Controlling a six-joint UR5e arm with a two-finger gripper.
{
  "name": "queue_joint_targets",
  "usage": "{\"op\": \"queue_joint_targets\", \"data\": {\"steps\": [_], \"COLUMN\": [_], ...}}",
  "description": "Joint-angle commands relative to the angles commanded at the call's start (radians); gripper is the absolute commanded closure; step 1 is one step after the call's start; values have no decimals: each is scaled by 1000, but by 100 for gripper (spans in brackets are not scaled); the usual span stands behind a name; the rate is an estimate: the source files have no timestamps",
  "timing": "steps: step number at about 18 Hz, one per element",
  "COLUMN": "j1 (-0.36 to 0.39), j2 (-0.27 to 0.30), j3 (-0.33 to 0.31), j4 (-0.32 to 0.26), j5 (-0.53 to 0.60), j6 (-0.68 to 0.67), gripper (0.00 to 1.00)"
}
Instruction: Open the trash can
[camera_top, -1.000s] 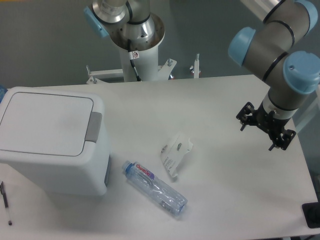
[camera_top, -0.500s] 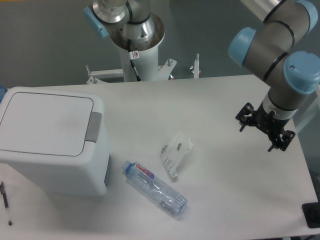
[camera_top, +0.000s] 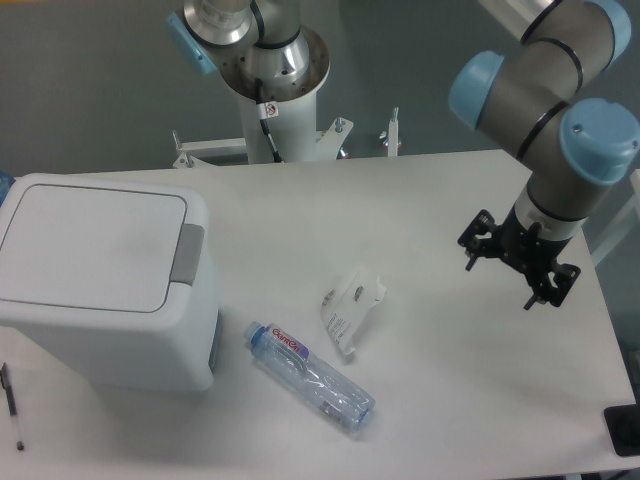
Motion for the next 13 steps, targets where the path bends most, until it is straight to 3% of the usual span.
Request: {"op": "queue_joint_targets", "data": {"steps": [4, 13], "j1": [-55, -153], "j2": [12, 67], "j3": [2, 12], "j4": [35, 38], "j5": [-8, -11], "j6": [-180, -451], "gripper": [0, 0]}}
